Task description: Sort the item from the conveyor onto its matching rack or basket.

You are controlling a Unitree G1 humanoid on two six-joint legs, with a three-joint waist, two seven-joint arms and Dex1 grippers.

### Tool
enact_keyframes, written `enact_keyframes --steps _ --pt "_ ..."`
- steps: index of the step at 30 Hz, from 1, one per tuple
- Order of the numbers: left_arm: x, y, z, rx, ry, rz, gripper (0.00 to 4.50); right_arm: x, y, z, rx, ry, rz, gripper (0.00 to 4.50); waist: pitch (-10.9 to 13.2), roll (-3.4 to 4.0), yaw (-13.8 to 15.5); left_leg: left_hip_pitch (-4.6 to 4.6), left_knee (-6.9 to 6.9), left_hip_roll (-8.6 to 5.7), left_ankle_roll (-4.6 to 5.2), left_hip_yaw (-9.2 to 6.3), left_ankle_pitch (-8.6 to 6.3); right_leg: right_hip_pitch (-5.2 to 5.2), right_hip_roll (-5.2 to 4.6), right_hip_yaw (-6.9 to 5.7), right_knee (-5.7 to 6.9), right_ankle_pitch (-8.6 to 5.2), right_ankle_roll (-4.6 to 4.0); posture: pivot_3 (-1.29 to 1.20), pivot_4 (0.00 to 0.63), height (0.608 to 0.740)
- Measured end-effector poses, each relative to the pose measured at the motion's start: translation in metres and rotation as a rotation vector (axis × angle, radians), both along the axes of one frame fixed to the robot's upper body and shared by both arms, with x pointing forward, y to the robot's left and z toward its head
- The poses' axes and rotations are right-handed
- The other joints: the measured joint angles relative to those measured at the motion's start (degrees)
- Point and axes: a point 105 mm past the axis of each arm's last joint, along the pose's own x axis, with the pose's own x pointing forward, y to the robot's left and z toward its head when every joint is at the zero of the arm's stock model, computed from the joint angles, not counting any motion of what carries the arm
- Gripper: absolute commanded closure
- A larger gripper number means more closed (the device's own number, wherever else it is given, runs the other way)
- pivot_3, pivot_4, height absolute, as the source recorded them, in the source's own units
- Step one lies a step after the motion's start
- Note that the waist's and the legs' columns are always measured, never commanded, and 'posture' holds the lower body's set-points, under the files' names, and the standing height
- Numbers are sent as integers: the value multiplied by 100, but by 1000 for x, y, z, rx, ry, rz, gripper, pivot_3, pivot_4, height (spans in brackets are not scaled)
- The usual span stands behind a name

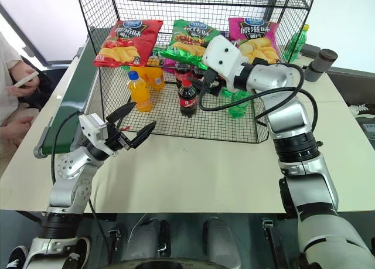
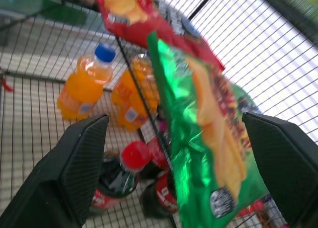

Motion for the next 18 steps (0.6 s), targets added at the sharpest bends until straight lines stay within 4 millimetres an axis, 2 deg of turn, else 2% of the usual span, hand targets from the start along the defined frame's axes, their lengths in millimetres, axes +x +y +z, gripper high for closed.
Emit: enact_keyframes --steps 2,4,5,7,9,15,18 --pt "-2 2 -1 7 16 -19 0 -13 -5 2 93 43 51 19 0 0 8 -1 -2 2 1 0 -1 1 0 -1 -4 0 0 0 150 740" --pt "-8 4 -2 8 55 -66 0 -33 -12 -10 176 146 115 19 -3 -4 18 -1 -5 11 3 -12 -2 7 -2 -4 -11 -1 0 0 150 740" --pt "-15 11 -4 16 97 -93 0 -51 -19 -29 196 263 159 19 -3 -5 20 -1 -8 18 5 -19 -4 13 -5 -6 -16 -2 0 0 150 740" --pt "-21 25 -9 23 174 -112 0 -69 -30 -66 208 456 172 19 -2 -3 3 1 -10 17 6 -16 -5 11 -15 -5 -17 -2 0 0 150 740" --pt "-26 35 -8 0 245 -137 0 -87 -37 -88 240 583 171 19 2 2 -33 6 -7 13 7 -16 -5 12 -14 -3 -9 -1 0 0 150 740" --pt "-33 53 -5 -83 369 -113 0 -116 -56 -94 284 650 156 19 2 3 -20 20 -2 9 5 -24 -3 25 -5 -1 -6 -2 -4 0 150 740" --pt "-32 66 -8 -47 423 -37 0 -129 -74 -114 283 720 107 19 1 1 12 13 -2 -10 9 -28 -6 24 -7 -1 -11 -3 -2 0 150 740"
